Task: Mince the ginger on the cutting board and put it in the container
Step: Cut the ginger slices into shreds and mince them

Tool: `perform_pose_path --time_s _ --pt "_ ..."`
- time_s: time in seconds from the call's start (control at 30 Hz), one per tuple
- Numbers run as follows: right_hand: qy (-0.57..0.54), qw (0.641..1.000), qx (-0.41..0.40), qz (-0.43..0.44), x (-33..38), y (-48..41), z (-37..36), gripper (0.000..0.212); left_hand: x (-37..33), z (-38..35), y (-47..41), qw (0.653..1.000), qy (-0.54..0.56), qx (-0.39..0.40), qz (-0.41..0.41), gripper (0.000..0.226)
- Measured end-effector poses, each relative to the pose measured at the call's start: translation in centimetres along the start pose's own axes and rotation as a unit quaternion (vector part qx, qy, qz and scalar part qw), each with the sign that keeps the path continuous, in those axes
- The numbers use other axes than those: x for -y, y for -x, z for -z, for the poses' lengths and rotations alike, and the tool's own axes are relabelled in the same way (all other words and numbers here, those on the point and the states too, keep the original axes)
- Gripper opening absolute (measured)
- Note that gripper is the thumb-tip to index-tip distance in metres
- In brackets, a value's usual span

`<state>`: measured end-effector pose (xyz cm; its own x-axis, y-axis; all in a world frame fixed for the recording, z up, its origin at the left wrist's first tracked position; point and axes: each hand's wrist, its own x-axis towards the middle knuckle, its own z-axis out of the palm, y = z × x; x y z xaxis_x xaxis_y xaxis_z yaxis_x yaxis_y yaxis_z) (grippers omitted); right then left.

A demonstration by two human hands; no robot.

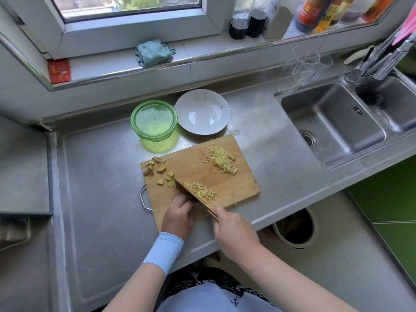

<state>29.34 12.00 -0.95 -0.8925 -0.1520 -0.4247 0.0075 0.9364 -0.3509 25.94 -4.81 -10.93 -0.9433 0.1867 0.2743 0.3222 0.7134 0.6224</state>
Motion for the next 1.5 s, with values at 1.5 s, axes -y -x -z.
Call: perform_pose_path --time_s 1.5 --pt "0.006 1.0 0.021 -0.012 -0.7 1.2 -0.5 0.007 0.9 -1.0 0.2 0.998 -0.032 -0.043 -0.035 0.043"
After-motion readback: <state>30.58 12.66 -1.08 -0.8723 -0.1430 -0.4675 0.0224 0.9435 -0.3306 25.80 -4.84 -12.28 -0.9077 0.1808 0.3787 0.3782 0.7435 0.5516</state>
